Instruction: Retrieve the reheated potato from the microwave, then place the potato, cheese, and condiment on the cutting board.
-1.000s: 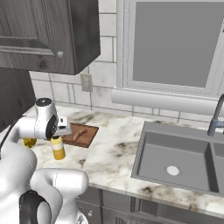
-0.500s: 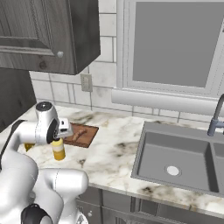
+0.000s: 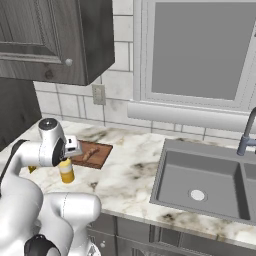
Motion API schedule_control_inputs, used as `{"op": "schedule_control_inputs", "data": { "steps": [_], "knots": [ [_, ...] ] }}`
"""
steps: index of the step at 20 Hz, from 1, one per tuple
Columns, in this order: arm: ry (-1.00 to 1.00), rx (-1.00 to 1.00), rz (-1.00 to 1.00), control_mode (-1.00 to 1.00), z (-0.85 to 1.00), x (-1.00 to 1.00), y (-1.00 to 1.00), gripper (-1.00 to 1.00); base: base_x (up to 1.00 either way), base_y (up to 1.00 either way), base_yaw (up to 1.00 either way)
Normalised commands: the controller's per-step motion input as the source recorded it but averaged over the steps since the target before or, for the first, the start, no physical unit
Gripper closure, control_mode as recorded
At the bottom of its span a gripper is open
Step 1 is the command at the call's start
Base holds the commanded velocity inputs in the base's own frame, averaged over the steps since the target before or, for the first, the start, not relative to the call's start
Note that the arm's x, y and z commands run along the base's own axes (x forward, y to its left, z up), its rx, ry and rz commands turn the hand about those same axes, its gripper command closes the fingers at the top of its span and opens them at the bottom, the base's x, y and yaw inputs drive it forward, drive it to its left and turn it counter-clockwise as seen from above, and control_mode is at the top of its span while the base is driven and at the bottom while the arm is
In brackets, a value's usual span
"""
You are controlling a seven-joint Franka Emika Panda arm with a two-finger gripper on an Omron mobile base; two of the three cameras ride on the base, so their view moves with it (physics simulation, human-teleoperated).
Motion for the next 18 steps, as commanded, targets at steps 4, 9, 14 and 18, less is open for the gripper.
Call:
{"op": "schedule_control_inputs", "data": {
  "steps": [4, 9, 14, 18],
  "knots": [
    [0.0, 0.0, 0.0, -1.0, -0.21, -0.05, -0.09, 1.0, 0.0, 0.0, 0.0],
    [0.0, 0.0, 0.0, -1.0, -0.06, -0.12, -0.07, 1.0, 0.0, 0.0, 0.0],
    [0.0, 0.0, 0.0, -1.0, 0.43, -0.01, 0.0, 1.0, 0.0, 0.0, 0.0],
    [0.0, 0.0, 0.0, -1.0, 0.56, 0.11, 0.0, 1.0, 0.0, 0.0, 0.0]
  ]
}}
